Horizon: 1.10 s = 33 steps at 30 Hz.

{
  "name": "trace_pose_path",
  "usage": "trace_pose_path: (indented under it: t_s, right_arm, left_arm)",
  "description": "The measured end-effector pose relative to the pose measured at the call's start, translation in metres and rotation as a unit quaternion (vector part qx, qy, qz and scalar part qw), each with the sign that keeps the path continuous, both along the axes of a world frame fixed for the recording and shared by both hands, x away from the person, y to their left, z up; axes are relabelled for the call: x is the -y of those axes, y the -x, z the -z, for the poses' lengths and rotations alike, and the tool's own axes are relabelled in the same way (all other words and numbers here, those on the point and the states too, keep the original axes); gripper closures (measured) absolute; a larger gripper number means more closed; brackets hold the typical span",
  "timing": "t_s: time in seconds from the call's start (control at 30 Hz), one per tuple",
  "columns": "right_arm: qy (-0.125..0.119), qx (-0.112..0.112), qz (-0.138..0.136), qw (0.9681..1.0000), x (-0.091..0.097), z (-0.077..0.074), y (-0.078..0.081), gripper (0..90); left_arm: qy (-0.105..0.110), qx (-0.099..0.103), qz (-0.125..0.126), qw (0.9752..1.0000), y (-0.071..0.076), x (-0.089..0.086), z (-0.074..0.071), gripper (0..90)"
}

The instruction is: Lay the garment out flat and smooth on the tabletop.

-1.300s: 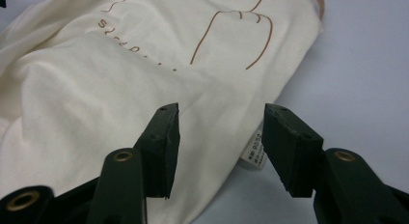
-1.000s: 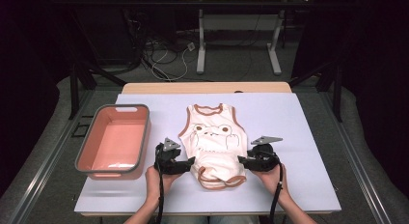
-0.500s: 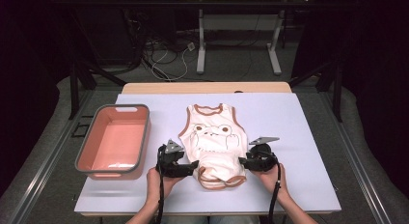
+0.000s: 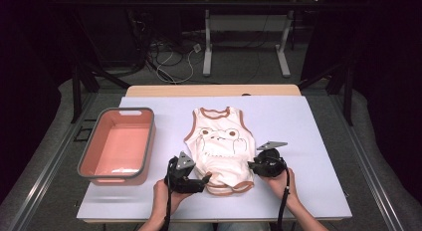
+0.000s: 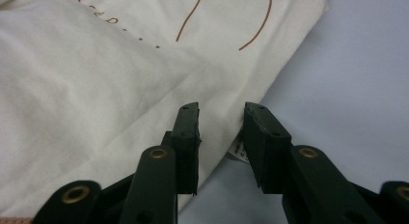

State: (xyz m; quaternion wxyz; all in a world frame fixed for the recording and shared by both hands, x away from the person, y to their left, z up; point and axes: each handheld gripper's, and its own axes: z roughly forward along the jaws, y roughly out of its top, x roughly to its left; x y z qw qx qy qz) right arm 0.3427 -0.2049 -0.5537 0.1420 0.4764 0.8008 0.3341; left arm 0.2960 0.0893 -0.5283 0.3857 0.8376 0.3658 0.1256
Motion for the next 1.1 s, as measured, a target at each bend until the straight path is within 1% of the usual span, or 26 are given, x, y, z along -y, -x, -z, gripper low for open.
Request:
trace_pose_path:
  t_s: [0.03, 0.1, 0.13, 0.17, 0.2, 0.23, 0.27, 0.3, 0.33, 0.4, 0.47, 0.5, 0.53, 0.57, 0.6, 0.67, 0.7, 0.73, 0.77, 1.0, 1.07, 1.1]
  right_arm:
    - [-0.004, 0.005, -0.002, 1.0000, 0.000, 0.001, -0.001, 70.5]
    - [0.000, 0.000, 0.000, 1.0000, 0.001, 0.000, -0.001, 73.6]
    - [0.001, 0.000, 0.002, 1.0000, 0.002, 0.000, -0.001, 75.0]
    - [-0.004, 0.002, 0.002, 1.0000, 0.003, 0.001, -0.001, 76.1]
    - [-0.002, 0.001, 0.004, 1.0000, 0.003, 0.000, -0.001, 77.1]
    - [-0.002, 0.002, 0.005, 1.0000, 0.003, 0.000, -0.001, 78.0]
    - [-0.001, 0.002, 0.001, 1.0000, 0.003, 0.001, -0.001, 78.9]
    - [-0.001, 0.004, 0.002, 1.0000, 0.002, 0.001, -0.001, 80.3]
    - [-0.003, 0.004, 0.002, 1.0000, 0.001, 0.001, -0.001, 81.7]
    - [-0.007, 0.003, -0.003, 1.0000, 0.001, 0.001, 0.000, 85.7]
    - [-0.006, 0.004, -0.004, 1.0000, 0.000, 0.001, 0.000, 87.0]
    - [-0.007, 0.004, -0.004, 1.0000, 0.000, 0.001, 0.000, 87.3]
    - [-0.006, 0.007, -0.006, 0.9999, 0.001, 0.001, 0.000, 87.8]
    - [-0.007, 0.007, -0.006, 0.9999, 0.002, 0.001, 0.000, 88.1]
    - [-0.013, 0.006, -0.007, 0.9999, 0.002, 0.001, 0.000, 88.4]
    - [-0.009, 0.008, -0.006, 0.9999, 0.003, 0.000, 0.000, 88.4]
    - [-0.011, 0.010, -0.004, 0.9999, 0.003, -0.001, 0.000, 88.5]
    - [-0.011, 0.012, -0.004, 0.9999, 0.003, -0.001, -0.001, 88.5]
    - [-0.008, 0.012, -0.004, 0.9999, 0.004, -0.002, -0.001, 88.5]
    - [-0.003, 0.028, 0.003, 0.9996, 0.009, -0.006, -0.005, 88.6]
    - [0.004, 0.028, 0.007, 0.9996, 0.011, -0.006, -0.007, 88.5]
    - [0.002, 0.028, 0.008, 0.9996, 0.011, -0.006, -0.008, 88.5]
  left_arm:
    - [-0.007, 0.002, 0.000, 1.0000, 0.000, 0.002, 0.001, 32.1]
    - [-0.017, 0.009, 0.006, 0.9998, 0.000, 0.005, 0.005, 41.8]
    - [-0.020, 0.005, 0.010, 0.9997, 0.001, 0.005, 0.007, 46.0]
    - [-0.020, 0.004, 0.015, 0.9997, 0.001, 0.005, 0.008, 49.7]
    - [-0.018, 0.002, 0.015, 0.9997, 0.001, 0.005, 0.009, 53.8]
    - [-0.022, 0.000, 0.017, 0.9996, 0.001, 0.004, 0.010, 56.8]
    - [-0.019, -0.002, 0.020, 0.9996, 0.001, 0.004, 0.011, 59.8]
    - [-0.022, 0.000, 0.020, 0.9996, 0.000, 0.003, 0.011, 63.8]
    - [-0.019, -0.002, 0.019, 0.9996, 0.000, 0.003, 0.012, 66.7]
    - [-0.020, 0.000, 0.018, 0.9996, 0.000, 0.001, 0.013, 73.7]
    - [-0.021, -0.003, 0.017, 0.9996, 0.000, -0.001, 0.014, 78.5]
    - [-0.015, -0.004, 0.014, 0.9998, 0.000, -0.002, 0.014, 80.2]
    - [-0.018, -0.005, 0.014, 0.9997, 0.000, -0.004, 0.013, 81.5]
    - [-0.014, -0.005, 0.010, 0.9998, 0.001, -0.006, 0.013, 82.3]
    - [-0.014, -0.003, 0.010, 0.9998, 0.001, -0.009, 0.012, 83.6]
    - [-0.008, -0.003, 0.003, 1.0000, 0.002, -0.015, 0.012, 85.1]
    - [-0.008, -0.003, 0.001, 1.0000, 0.002, -0.017, 0.011, 85.7]
    - [-0.006, -0.008, 0.002, 0.9999, 0.002, -0.021, 0.010, 85.9]
    - [-0.003, -0.008, -0.001, 1.0000, 0.002, -0.022, 0.011, 86.0]
    - [-0.013, -0.010, -0.007, 0.9998, 0.006, -0.032, 0.011, 86.9]
    - [-0.014, -0.012, -0.009, 0.9998, 0.005, -0.035, 0.012, 86.9]
    - [-0.013, -0.013, -0.012, 0.9998, 0.005, -0.036, 0.012, 86.8]
